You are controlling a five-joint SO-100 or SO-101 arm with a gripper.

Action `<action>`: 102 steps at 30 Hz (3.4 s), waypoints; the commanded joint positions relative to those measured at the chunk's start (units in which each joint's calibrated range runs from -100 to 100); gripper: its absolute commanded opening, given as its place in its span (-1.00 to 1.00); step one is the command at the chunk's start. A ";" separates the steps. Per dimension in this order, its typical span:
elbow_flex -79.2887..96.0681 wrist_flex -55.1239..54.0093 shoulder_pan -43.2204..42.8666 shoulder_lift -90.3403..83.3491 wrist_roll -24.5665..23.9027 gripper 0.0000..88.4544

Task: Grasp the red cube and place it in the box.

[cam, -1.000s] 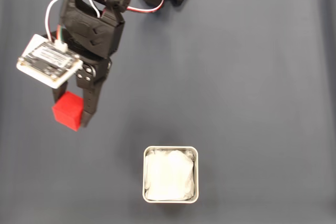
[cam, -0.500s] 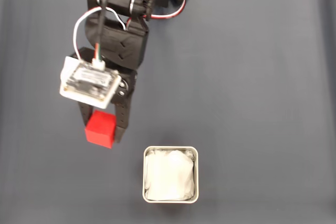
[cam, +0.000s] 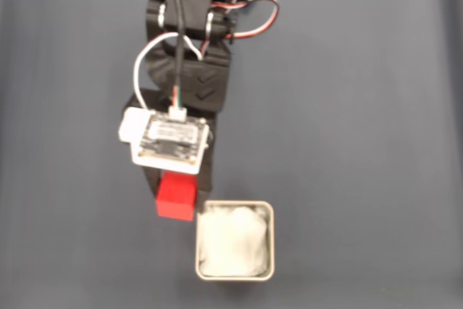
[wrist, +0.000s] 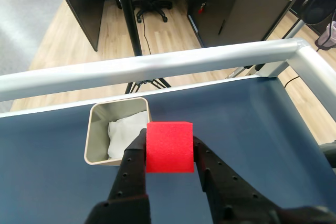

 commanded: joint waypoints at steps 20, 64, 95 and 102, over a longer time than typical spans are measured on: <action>-2.97 -7.82 -5.22 2.58 0.78 -0.84; -1.42 -15.52 -8.91 7.87 1.56 -0.85; -1.24 -16.75 -7.99 8.04 1.51 -0.34; -0.32 -17.00 -7.63 7.09 1.56 0.02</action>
